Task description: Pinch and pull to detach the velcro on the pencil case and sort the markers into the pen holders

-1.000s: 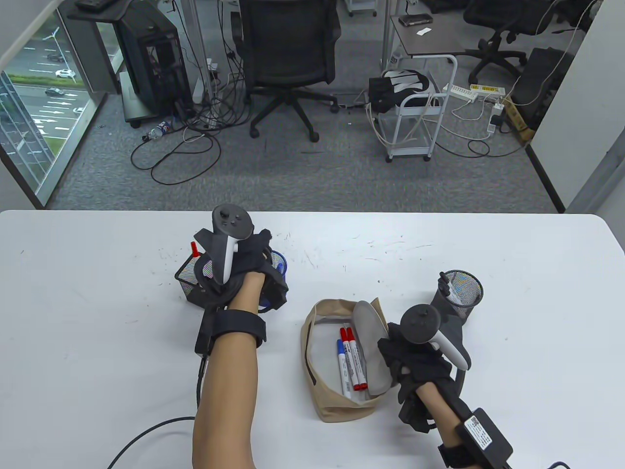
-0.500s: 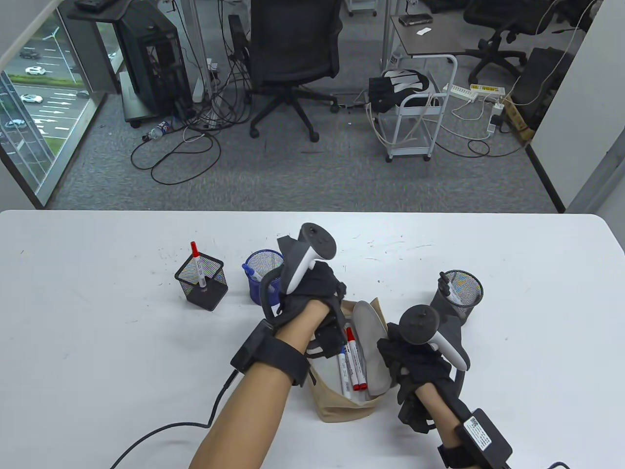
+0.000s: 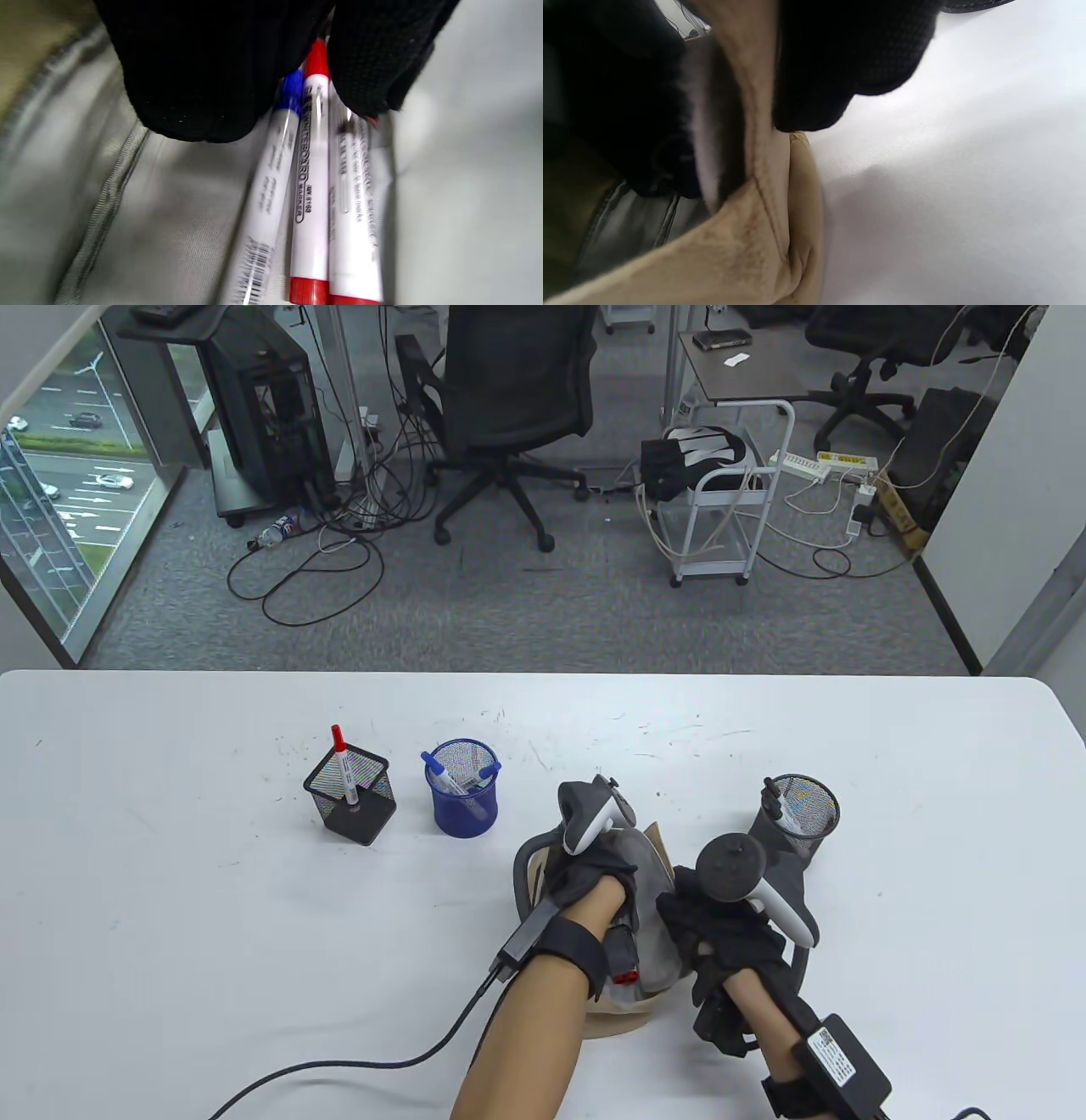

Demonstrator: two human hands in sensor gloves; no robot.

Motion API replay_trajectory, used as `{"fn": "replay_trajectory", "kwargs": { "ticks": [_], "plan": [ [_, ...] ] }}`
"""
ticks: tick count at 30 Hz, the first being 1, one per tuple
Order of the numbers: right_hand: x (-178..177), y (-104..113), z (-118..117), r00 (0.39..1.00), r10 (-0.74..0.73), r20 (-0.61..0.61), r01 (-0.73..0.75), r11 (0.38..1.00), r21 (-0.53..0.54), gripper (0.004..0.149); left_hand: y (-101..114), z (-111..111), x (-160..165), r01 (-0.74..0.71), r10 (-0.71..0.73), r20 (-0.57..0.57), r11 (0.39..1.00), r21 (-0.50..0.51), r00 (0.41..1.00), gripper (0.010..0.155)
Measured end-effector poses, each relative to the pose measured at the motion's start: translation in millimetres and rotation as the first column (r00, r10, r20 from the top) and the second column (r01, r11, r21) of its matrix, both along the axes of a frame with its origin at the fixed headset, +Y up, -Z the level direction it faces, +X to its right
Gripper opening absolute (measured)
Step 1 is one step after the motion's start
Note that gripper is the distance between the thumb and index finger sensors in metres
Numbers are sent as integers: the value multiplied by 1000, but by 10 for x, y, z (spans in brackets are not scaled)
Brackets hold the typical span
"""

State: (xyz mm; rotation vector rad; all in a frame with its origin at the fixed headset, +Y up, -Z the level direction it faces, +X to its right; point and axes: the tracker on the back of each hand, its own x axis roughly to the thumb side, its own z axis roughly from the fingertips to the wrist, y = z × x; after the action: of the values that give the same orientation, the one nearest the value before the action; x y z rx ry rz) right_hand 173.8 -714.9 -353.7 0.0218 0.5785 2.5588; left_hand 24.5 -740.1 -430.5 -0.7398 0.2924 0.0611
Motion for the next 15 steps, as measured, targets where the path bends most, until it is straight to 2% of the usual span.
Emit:
{"fn": "replay_trajectory", "kwargs": {
  "ticks": [1,3,5,15],
  "plan": [
    [1,1,0,1000,0,1,0,1000,-1,58,-37,-16,32,58,-59,37,998,26,998,76],
    [4,1,-1,1000,-3,2,3,1000,-5,58,-50,-45,82,126,-124,105,992,-12,987,76],
    [7,2,-2,1000,-3,2,3,1000,-6,58,-69,-66,59,96,-94,67,995,-31,993,77],
    [8,1,-3,1000,2,3,-2,1000,-1,58,-132,-40,-150,0,1,45,1000,-15,999,79]
  ]
}}
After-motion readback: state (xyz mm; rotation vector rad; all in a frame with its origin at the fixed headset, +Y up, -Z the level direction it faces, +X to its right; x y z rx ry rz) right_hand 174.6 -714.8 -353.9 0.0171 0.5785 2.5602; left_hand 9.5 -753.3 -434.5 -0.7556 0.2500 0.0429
